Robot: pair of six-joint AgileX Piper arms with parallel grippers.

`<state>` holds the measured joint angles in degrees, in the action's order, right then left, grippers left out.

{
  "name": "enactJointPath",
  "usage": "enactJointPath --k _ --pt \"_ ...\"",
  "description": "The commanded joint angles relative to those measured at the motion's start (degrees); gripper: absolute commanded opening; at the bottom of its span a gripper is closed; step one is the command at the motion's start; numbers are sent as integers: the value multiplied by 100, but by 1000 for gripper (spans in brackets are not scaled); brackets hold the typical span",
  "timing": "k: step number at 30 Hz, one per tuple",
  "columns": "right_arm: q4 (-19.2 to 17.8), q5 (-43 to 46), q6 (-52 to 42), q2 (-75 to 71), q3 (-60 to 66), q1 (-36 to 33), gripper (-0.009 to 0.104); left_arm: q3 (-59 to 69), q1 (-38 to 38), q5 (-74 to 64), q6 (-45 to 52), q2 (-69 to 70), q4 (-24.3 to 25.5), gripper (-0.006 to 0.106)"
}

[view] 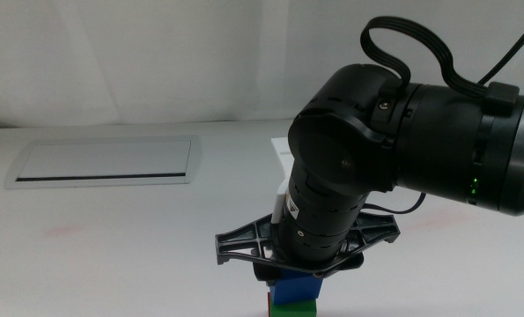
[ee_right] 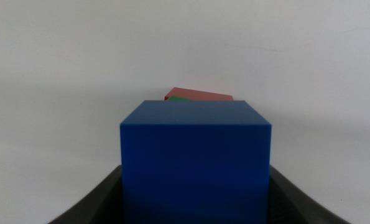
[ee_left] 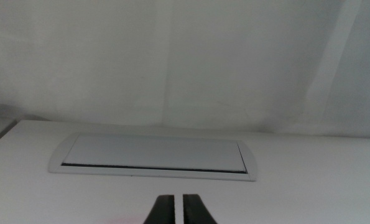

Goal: Stack red cubes first, then green, then blue cubes in a specific spot.

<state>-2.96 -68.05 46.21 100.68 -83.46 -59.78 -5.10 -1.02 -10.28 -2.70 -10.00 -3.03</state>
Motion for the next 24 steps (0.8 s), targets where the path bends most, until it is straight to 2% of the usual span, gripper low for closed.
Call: enactJointPath --k 1,9,11,12,13,15,16,17,19,22,24 --pt "11 -51 -67 65 23 -13 -2 22 -18 69 -34 25 -79 -3" --pt "131 -74 -164 161 23 -27 -2 22 -18 69 -34 25 -79 -3" --pt "207 -111 -164 161 23 -27 7 22 -18 69 -34 25 -79 -3" --pt "250 -111 -164 161 23 -27 15 22 -18 69 -34 25 -79 -3" --pt "296 -111 -164 161 23 -27 29 22 -18 69 -34 25 -79 -3" --pt "296 -111 -164 161 23 -27 45 22 -18 69 -34 25 -79 -3" --pt "341 -111 -187 161 23 -27 60 22 -18 69 -34 25 -79 -3" --pt "341 -111 -225 161 23 -27 67 22 -18 69 -34 25 -79 -3" --pt "341 -121 -227 161 23 -27 76 22 -18 69 -34 25 -79 -3" --pt "341 -121 -227 150 23 -27 77 22 -18 69 -34 25 -79 -3" --pt "190 -135 -255 59 13 -27 77 22 -18 69 -34 25 -79 -3"
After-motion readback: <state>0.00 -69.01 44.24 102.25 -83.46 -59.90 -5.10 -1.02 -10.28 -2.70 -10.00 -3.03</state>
